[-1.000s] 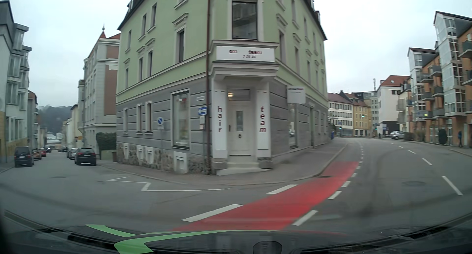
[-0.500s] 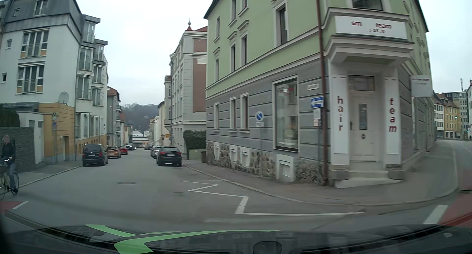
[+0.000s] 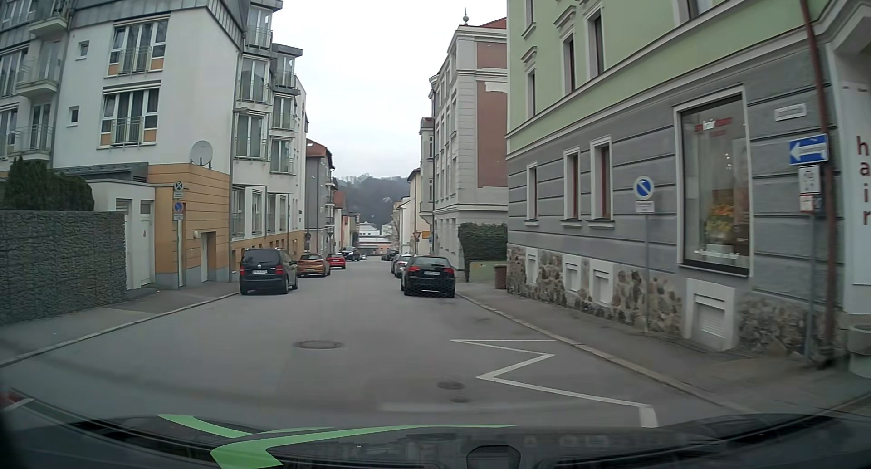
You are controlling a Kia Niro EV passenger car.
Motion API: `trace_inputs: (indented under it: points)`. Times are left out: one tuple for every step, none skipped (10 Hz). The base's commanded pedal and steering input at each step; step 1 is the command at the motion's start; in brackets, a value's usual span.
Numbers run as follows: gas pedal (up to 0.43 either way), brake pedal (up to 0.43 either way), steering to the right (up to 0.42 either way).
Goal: Follow the waypoints while adhering to traffic rules and regulations
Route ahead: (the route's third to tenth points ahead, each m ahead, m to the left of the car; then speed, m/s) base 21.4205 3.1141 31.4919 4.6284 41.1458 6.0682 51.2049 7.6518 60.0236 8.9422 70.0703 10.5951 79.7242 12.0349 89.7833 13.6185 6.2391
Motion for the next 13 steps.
trace_inputs:
  points:
    - [0.110,0.000,-0.211]
    - [0.110,0.000,-0.191]
    - [0.110,0.000,-0.176]
    - [0.098,0.000,-0.159]
    - [0.079,0.000,-0.143]
    - [0.059,0.000,-0.119]
    - [0.047,0.000,-0.096]
    - [0.047,0.000,-0.072]
    - [0.047,0.000,-0.056]
    - [0.039,0.000,-0.042]
    - [0.039,0.000,-0.029]
    - [0.039,0.000,-0.016]
    - [0.039,0.000,0.000]
